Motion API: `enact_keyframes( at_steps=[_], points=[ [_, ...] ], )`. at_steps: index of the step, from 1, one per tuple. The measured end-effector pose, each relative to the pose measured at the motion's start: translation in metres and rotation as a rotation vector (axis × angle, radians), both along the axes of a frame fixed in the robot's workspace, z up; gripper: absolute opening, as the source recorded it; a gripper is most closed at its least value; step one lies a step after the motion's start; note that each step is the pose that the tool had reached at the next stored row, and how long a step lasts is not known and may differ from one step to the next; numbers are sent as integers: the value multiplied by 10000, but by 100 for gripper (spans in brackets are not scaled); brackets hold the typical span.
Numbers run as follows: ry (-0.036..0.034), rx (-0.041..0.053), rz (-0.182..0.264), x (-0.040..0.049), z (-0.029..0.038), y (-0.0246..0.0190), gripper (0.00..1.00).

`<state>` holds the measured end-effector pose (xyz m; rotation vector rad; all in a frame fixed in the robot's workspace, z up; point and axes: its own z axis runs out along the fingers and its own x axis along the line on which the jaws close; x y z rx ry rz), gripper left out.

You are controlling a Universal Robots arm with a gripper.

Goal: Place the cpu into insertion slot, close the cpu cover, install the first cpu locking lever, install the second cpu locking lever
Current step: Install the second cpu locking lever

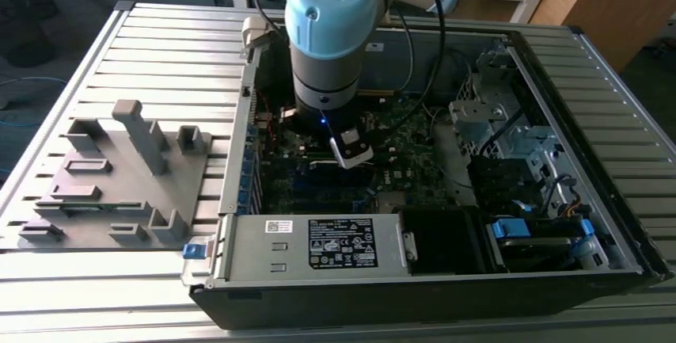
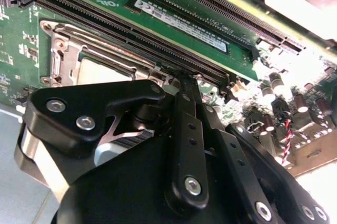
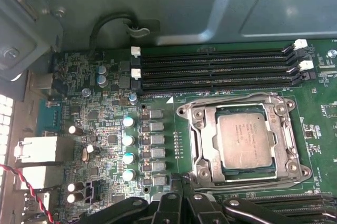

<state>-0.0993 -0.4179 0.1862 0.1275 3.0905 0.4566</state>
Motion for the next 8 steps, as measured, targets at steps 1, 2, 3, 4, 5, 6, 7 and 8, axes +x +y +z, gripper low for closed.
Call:
enact_keyframes(
  at_steps=[1,2,3,4,5,6,7,8],
  points=[
    [0,0,0,-1,-1,0,11],
    [1,-1,-1,-1,-1,0,11],
    [0,1,0,-1,-2,1,11],
    [-1,2,-1,-1,-3,1,11],
    [-2,3,-1,-1,-3,1,11],
    [-2,3,-1,-1,-3,1,11],
    [-3,4,-1,-1,0,1,11],
    [-5,7,-1,-1,7,1,11]
  ],
)
